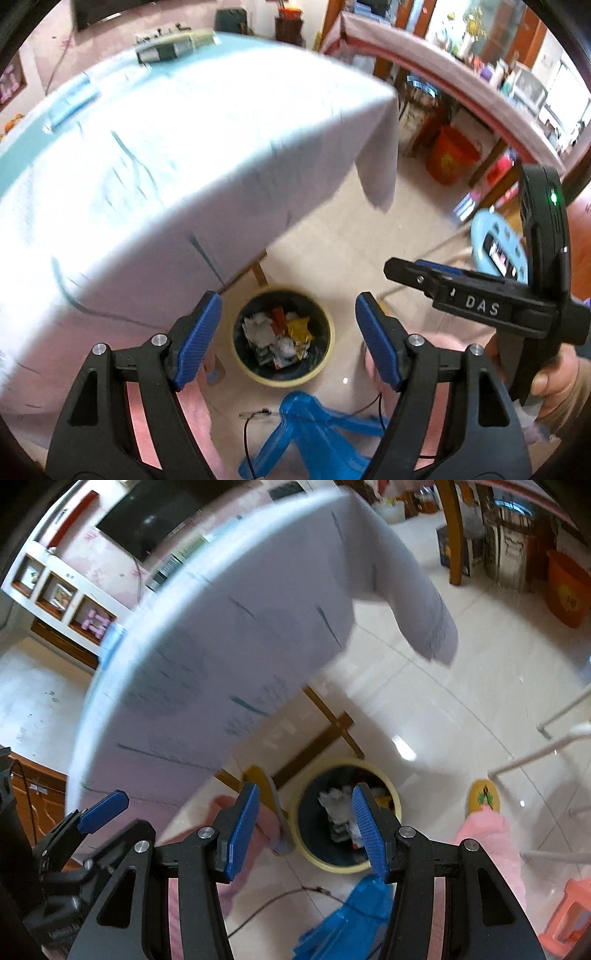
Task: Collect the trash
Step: 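Raise both tools back over the table toward the mask and chocolate box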
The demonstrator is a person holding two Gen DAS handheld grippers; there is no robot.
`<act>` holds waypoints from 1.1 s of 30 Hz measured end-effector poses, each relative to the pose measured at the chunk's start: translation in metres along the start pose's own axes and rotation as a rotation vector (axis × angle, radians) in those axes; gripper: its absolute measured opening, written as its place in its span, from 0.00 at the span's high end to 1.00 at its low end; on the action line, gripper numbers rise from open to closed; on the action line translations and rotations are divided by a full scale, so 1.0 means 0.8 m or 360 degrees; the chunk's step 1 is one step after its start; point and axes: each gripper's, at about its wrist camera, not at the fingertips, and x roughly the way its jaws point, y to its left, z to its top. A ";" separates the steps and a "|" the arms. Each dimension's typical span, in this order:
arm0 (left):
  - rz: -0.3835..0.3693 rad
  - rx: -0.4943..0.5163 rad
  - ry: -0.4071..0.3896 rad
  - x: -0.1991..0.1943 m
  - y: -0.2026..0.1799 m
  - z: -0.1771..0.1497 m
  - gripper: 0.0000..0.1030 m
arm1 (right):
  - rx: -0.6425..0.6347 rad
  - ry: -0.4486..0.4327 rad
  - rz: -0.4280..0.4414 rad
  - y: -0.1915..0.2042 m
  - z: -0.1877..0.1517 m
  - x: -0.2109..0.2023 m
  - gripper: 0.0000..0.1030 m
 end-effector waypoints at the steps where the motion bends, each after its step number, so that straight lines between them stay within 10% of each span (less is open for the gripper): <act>1: 0.0006 -0.0007 -0.0029 -0.013 0.003 0.010 0.30 | -0.0020 -0.0033 0.0012 0.009 0.008 -0.013 0.48; 18: 0.0268 -0.0137 -0.0109 -0.123 0.138 0.118 0.30 | -0.0387 -0.0176 0.0157 0.152 0.142 -0.084 0.42; 33: 0.0519 0.0033 0.0046 -0.071 0.296 0.261 0.30 | -0.0495 -0.0125 0.0232 0.282 0.289 -0.009 0.39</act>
